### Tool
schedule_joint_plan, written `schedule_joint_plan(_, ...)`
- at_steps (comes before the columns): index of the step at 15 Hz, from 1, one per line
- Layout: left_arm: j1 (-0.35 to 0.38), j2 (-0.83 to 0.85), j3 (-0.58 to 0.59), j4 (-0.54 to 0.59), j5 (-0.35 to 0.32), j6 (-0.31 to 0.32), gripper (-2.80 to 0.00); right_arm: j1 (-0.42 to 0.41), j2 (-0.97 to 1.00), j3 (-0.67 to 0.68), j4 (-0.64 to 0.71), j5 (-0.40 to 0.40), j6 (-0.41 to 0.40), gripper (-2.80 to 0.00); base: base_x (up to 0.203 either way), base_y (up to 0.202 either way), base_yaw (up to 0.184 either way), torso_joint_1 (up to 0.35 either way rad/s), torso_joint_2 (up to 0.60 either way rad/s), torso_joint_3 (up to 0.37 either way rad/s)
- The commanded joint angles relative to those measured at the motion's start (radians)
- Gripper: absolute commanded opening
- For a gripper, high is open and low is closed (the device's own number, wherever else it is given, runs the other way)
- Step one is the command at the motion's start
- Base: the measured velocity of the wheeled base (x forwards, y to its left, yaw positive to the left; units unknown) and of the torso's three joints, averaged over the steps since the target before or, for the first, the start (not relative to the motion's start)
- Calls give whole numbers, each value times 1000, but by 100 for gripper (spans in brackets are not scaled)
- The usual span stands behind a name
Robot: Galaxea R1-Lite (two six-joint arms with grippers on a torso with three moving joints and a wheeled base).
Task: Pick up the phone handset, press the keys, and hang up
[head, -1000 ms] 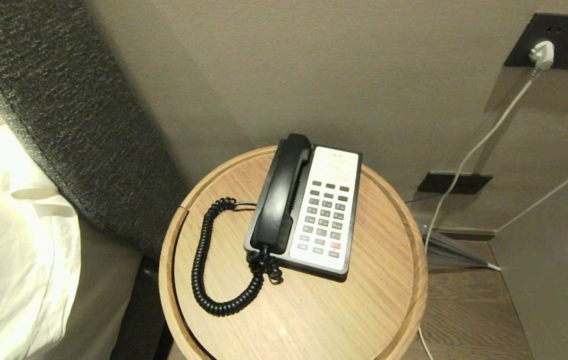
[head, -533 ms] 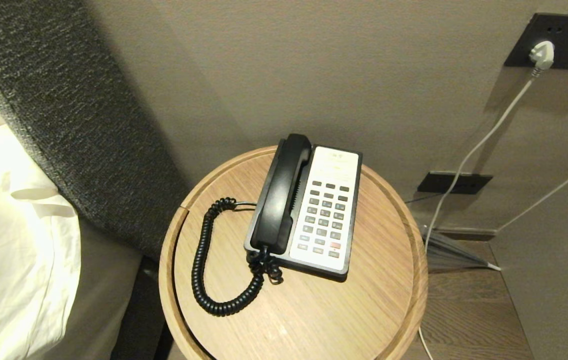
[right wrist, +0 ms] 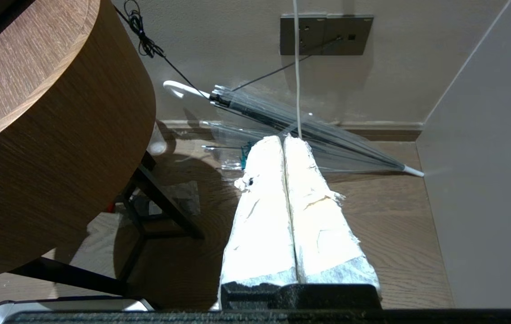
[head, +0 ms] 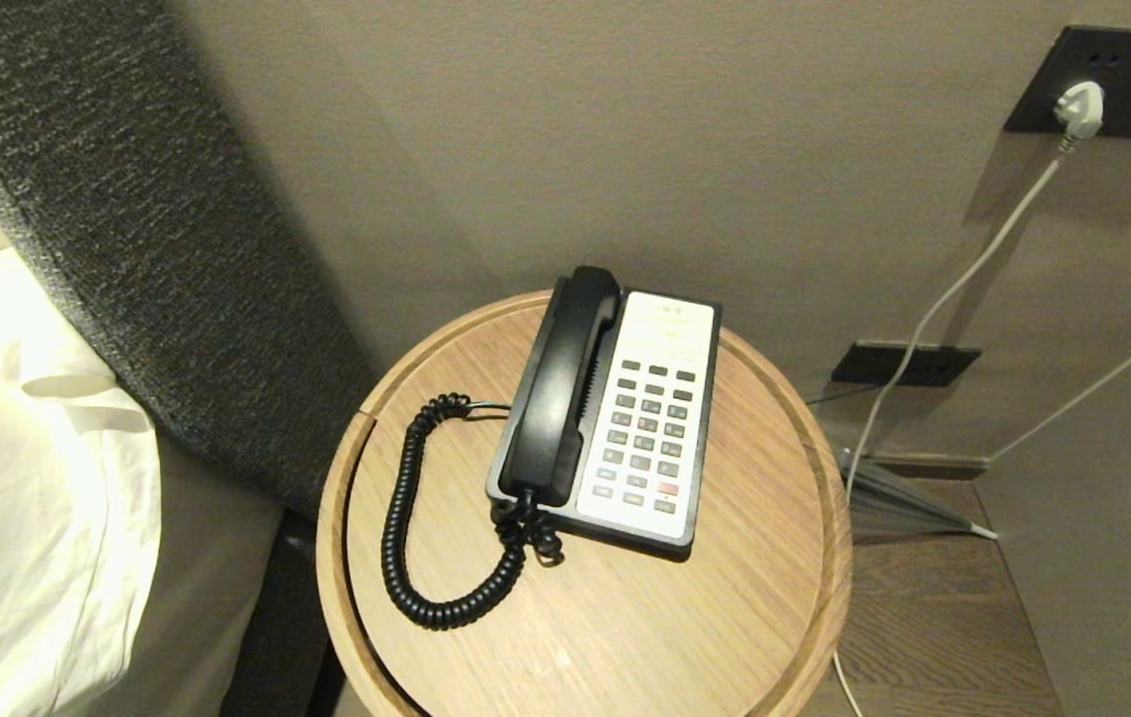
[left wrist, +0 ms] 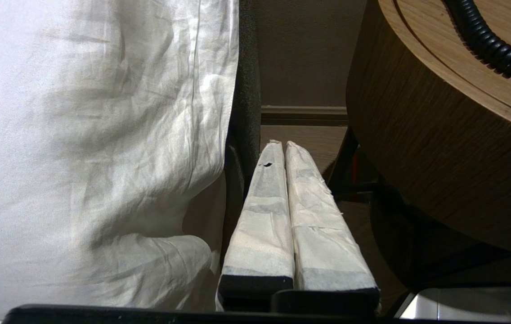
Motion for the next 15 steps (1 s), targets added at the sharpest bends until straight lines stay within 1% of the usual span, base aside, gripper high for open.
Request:
schedule_joint_plan(1,0,1,20,0,0,0,-280,0,4,21,-1,0,1,-280,0,0,0,0,0,0)
schedule_joint_plan(15,0,1,20,0,0,0,-280,0,4,20,-1,0,1,-280,0,0,0,0,0,0)
